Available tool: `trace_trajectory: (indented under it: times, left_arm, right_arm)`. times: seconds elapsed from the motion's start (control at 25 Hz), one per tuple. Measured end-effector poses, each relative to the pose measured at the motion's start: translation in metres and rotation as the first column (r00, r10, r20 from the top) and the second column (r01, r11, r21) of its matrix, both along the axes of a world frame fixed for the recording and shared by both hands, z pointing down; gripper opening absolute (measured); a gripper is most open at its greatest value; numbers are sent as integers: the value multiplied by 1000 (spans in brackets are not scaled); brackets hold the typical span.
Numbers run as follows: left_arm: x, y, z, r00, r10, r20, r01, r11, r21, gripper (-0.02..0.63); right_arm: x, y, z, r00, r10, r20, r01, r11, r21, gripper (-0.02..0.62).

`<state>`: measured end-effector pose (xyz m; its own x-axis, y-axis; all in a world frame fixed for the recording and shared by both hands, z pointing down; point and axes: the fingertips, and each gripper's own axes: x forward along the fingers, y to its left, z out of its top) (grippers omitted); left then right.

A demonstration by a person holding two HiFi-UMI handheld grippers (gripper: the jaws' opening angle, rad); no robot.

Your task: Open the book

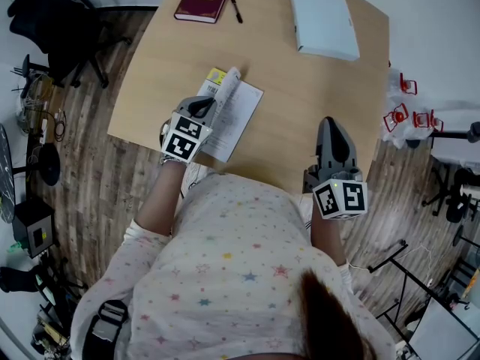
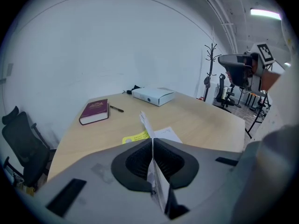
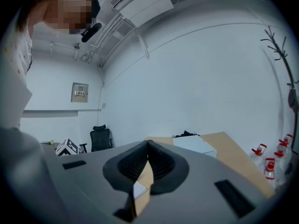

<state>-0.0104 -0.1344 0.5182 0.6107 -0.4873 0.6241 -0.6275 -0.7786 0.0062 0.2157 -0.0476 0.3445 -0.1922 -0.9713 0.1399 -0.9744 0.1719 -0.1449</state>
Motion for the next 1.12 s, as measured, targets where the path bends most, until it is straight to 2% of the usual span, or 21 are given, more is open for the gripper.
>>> trace_trajectory:
  times: [0.28, 0.64, 1.12]
  left_arm:
    - [-16, -11, -7, 999, -14, 40, 12, 999, 39, 20]
    - [-42, -24, -8, 996, -60, 65, 56, 997, 58, 21]
    - [-63, -37, 4, 990, -74, 118, 65, 995, 75, 21]
  right_arm:
    - [-3, 1, 1, 1000, -8, -5, 8, 1000, -4, 2]
    - [-4, 2, 2, 1000, -13, -15, 13, 1000, -9, 2]
    - [-11, -3, 4, 1000, -18, -19, 17, 1000, -21, 2]
